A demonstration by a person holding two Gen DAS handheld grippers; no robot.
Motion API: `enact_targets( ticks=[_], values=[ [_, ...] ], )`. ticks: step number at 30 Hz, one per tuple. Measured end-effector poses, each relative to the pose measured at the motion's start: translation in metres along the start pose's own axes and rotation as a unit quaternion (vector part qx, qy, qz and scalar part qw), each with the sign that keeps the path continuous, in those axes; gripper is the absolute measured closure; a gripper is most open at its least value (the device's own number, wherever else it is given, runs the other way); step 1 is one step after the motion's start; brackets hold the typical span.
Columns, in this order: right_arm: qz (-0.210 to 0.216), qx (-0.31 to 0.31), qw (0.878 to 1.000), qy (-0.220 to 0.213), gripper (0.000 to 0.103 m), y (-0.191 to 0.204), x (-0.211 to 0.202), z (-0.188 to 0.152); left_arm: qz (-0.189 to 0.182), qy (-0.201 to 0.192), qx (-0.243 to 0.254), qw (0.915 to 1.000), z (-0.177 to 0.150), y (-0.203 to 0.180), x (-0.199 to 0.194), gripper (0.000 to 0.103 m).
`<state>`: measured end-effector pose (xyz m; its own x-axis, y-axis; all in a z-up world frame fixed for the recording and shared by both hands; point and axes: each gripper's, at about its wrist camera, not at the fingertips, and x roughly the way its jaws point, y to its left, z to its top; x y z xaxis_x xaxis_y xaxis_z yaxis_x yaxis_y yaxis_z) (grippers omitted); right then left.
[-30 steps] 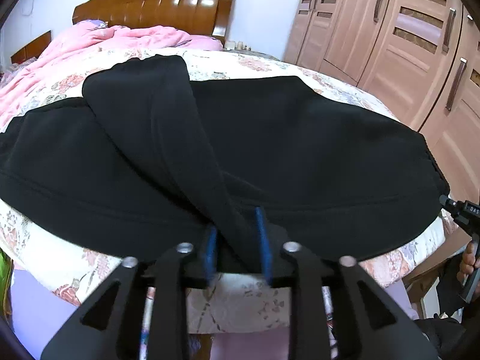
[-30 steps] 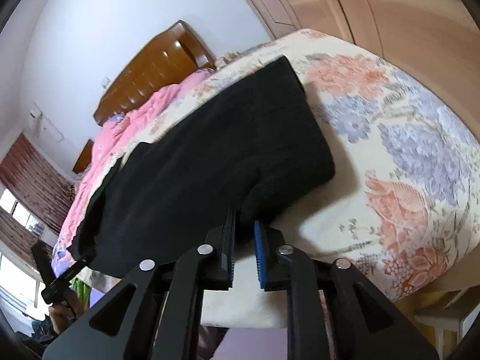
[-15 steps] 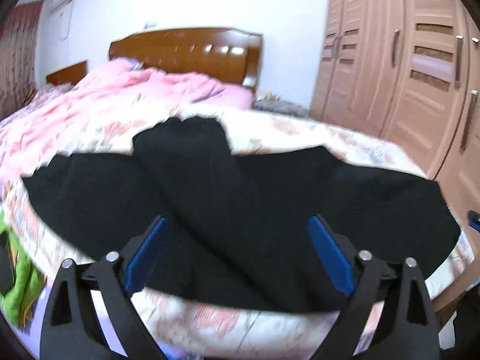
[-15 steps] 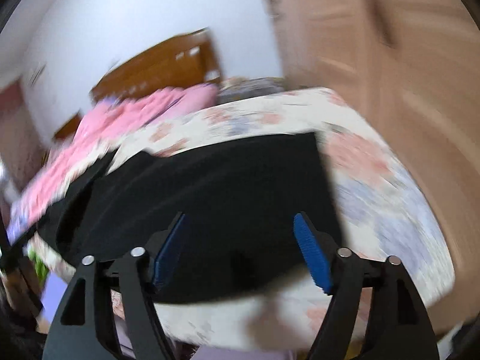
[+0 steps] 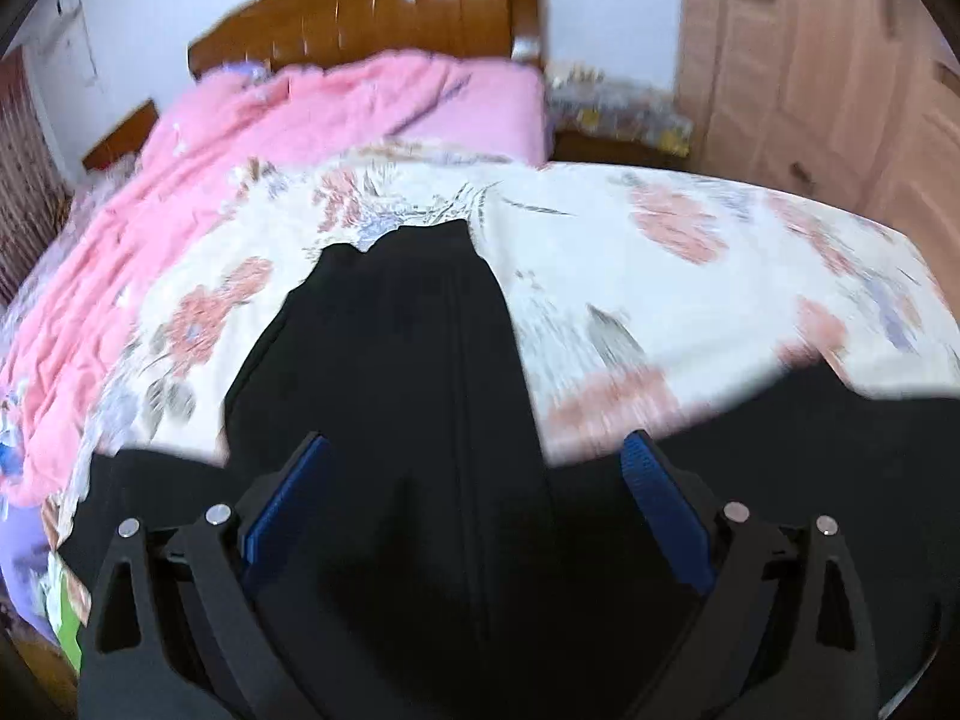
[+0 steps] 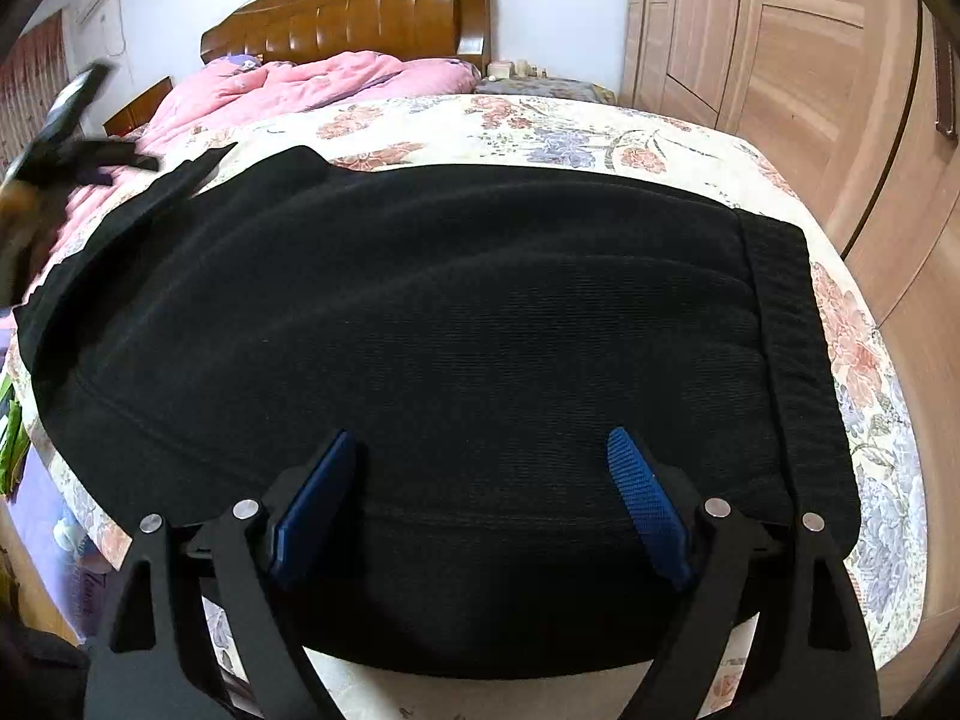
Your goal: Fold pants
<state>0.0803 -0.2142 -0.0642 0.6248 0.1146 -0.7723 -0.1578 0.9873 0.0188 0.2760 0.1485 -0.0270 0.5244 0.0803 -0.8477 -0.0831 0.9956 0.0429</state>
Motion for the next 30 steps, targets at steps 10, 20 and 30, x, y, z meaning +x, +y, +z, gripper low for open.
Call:
enact_targets(
  ticks=[10,20,30],
  values=[
    [0.013,0.002,1.0,0.0,0.017,-0.001,0.0,0.005,0.031,0.092,0.006,0.9953,0.038,0.002,0.098,0.056],
    [0.022,0.005,1.0,0.0,0.017,-0.004,-0.001,0.005,-0.033,-0.094,-0.063,0.993,0.001,0.091,-0.021,0.096],
    [0.013,0.006,1.0,-0.002,0.016,-0.001,0.001,0.007,-0.046,-0.097,-0.227,0.9679,-0.162,0.263,-0.078,0.095]
  ],
)
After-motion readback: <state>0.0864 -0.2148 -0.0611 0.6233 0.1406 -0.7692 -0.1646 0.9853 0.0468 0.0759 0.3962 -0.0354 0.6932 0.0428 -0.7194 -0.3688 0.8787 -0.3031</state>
